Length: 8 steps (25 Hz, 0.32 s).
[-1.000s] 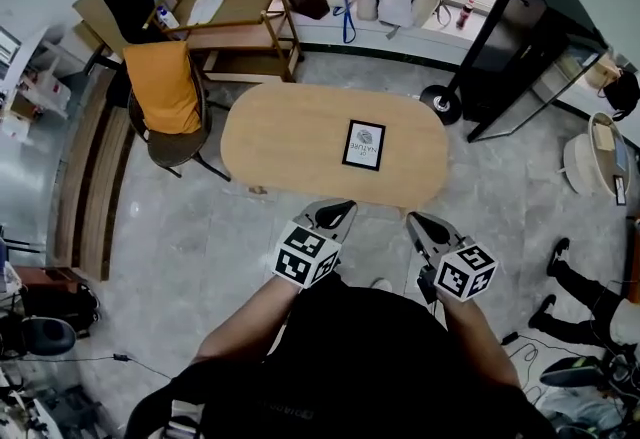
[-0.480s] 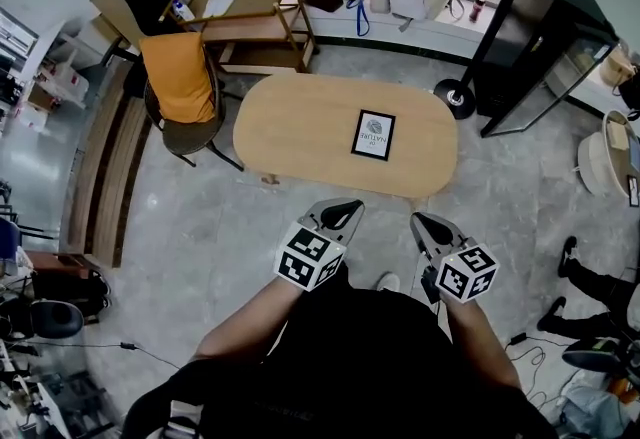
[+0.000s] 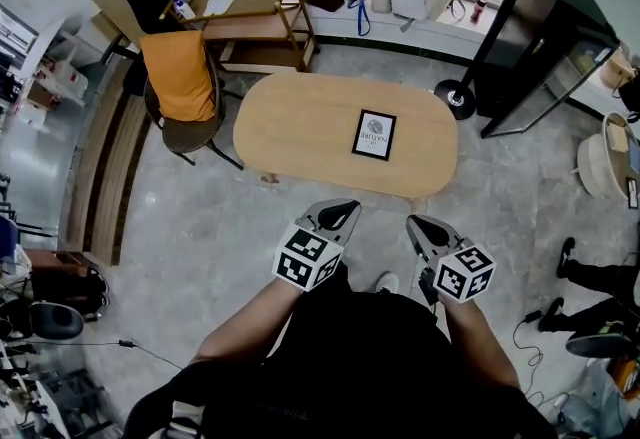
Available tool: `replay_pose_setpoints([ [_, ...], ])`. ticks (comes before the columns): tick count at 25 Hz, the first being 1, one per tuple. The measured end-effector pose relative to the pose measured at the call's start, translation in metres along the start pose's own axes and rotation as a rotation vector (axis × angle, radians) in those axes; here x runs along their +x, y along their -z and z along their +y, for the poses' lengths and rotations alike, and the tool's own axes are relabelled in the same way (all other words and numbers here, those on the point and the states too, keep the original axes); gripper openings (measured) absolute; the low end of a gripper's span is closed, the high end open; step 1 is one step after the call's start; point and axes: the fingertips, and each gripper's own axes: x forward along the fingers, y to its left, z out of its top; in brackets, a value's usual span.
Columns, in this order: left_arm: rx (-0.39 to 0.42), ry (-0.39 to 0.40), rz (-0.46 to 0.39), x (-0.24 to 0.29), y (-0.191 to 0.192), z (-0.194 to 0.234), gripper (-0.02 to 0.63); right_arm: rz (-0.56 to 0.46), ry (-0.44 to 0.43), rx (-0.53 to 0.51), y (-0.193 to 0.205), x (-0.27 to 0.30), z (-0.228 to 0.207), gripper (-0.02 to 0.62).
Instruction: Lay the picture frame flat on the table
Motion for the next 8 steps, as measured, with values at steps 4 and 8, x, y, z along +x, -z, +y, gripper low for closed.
replay_pose_setpoints([
  [4,-0.008,0.003,0.007,0.0011,0.0031,0.0036,0.005,0.003,0.001,0.001,-0.0005,0.0042,-0.0016,0.000],
  [8,-0.004,0.008,0.009,0.0041,0.0028,0.0072,0.005,0.001,0.006,-0.001,-0.0016,0.0099,-0.0064,0.000],
])
